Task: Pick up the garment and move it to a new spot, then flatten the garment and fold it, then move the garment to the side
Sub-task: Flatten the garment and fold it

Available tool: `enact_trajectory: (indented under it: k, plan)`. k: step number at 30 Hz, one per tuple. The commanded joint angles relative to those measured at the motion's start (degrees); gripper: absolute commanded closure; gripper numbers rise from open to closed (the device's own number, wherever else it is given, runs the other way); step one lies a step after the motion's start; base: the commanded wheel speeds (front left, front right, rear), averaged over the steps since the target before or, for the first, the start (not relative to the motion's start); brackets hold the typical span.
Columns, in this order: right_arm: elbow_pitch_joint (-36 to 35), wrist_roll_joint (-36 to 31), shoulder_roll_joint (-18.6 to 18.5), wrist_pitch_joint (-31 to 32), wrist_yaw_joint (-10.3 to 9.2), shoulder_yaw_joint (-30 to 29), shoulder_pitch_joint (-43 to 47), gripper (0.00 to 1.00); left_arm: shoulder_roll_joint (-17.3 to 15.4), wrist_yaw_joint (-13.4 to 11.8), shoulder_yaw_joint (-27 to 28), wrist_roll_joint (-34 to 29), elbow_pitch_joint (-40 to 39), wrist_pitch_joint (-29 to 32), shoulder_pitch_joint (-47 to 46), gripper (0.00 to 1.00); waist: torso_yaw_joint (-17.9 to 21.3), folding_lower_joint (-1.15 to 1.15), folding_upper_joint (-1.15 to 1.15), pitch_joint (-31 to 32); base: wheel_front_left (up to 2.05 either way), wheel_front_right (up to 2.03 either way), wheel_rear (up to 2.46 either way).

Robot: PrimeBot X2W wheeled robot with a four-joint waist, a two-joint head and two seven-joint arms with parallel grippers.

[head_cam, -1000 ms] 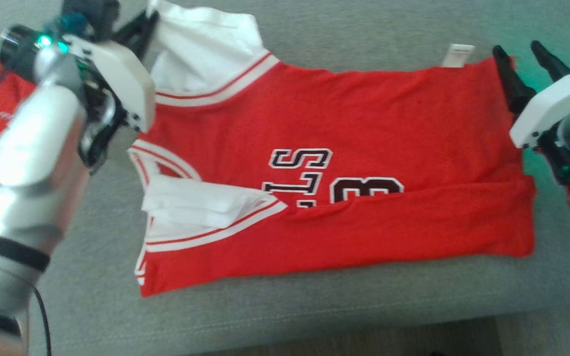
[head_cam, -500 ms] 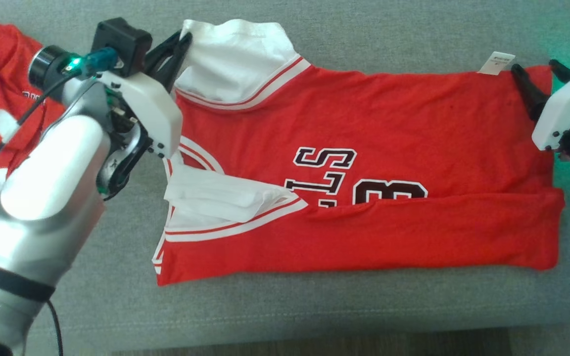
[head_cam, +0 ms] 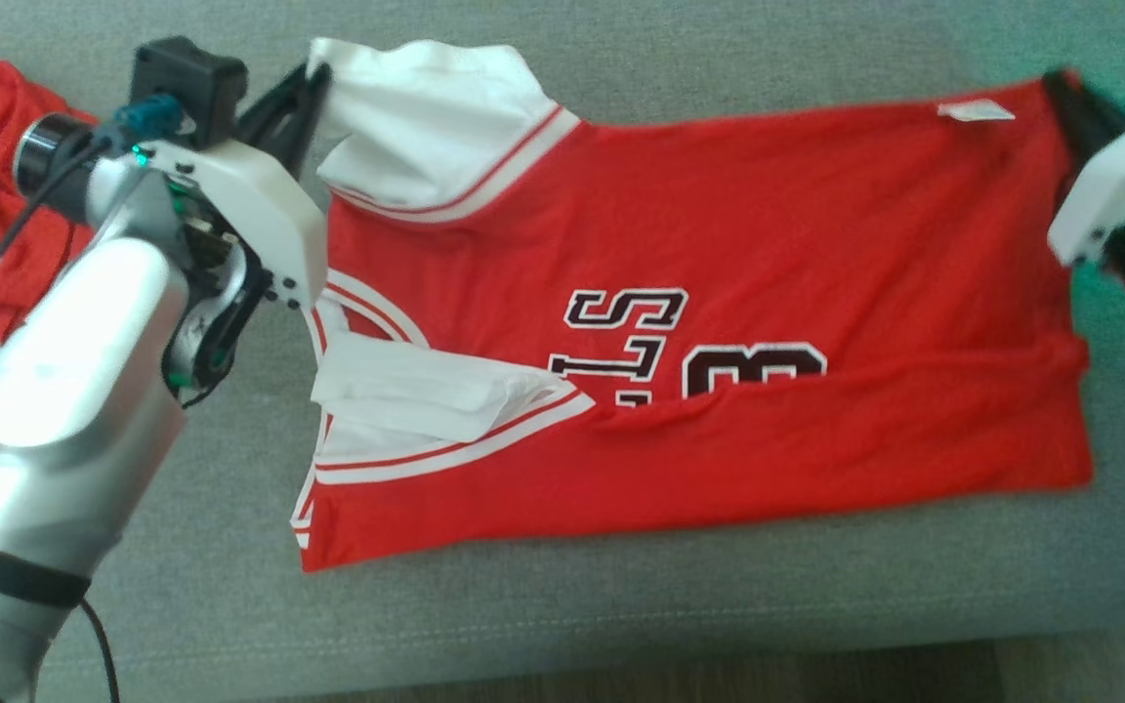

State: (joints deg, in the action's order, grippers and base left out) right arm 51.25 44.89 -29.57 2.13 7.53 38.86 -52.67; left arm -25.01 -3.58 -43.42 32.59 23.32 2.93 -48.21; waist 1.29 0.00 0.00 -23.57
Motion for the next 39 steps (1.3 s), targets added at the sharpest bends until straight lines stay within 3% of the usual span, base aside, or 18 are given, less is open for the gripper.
enact_trajectory:
  k: [1,14,20,29,39]
  plan:
    - [-0.46,0.3,-1.62,-1.77,-0.04,0.39,-1.77,1.0,-2.26,-0.83,3.23,0.32,-0.79,-0.5,-2.7,1.0,-0.08,0.0,0.0,-0.26,0.0,0.0,0.0]
    - [7.31,-1.36,0.39,-10.99,-0.04,2.67,-7.91,1.0,2.73,-2.62,4.89,-1.24,9.12,-8.7,-10.79,1.0,-0.44,0.0,0.0,-0.97,0.0,0.0,0.0]
    - [8.37,-0.69,1.27,-13.86,-0.04,4.53,-7.01,1.0,3.73,-0.61,2.95,-2.1,13.5,-10.9,-10.76,1.0,-0.12,0.0,0.0,0.36,0.0,0.0,0.0]
    - [5.7,2.17,-0.24,-16.33,-0.04,6.53,-2.07,1.0,1.41,1.9,0.93,-1.26,12.22,-11.19,-4.43,1.0,-0.23,0.0,0.0,4.35,0.0,0.0,0.0]
    - [-0.99,7.63,-4.9,-14.89,-0.04,12.42,7.17,1.0,-5.53,-0.14,-1.1,0.5,-2.43,-6.42,8.66,1.0,-1.02,0.0,0.0,10.1,0.0,0.0,0.0]
